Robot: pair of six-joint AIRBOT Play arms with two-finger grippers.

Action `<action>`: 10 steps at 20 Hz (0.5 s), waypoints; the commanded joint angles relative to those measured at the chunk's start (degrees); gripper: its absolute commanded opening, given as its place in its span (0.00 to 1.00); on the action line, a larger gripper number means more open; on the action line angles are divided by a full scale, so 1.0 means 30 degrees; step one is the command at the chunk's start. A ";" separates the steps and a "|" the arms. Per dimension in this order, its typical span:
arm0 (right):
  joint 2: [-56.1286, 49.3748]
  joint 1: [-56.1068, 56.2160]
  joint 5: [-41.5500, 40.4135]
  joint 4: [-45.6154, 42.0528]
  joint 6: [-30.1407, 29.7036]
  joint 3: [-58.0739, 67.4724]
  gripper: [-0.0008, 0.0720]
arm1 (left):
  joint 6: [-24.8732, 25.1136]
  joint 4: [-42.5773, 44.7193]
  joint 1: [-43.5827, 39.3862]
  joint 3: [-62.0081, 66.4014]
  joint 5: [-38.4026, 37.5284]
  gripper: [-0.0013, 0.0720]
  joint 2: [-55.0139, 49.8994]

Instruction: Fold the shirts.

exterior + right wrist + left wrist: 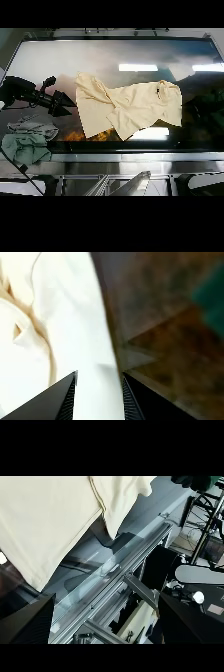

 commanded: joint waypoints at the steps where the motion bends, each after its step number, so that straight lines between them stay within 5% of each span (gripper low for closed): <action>1: -0.0707 0.1253 -0.0197 0.0357 -0.0277 -0.0036 0.52 | 0.0095 -0.0044 0.0583 -0.0612 0.0007 0.99 0.0503; 6: -0.0787 0.2055 -0.0219 0.1639 -0.0721 -0.0029 0.51 | 0.0102 -0.0044 0.0794 -0.0612 0.0066 0.99 0.0503; 8: -0.0787 0.1989 -0.0219 0.2004 -0.0801 -0.0029 0.17 | 0.0102 0.0211 0.0794 -0.0612 0.0058 0.99 0.0495; 10: -0.0787 0.1989 -0.0211 0.1989 -0.0801 -0.0029 0.07 | 0.0109 0.0765 0.0787 -0.0707 0.0058 0.99 0.0503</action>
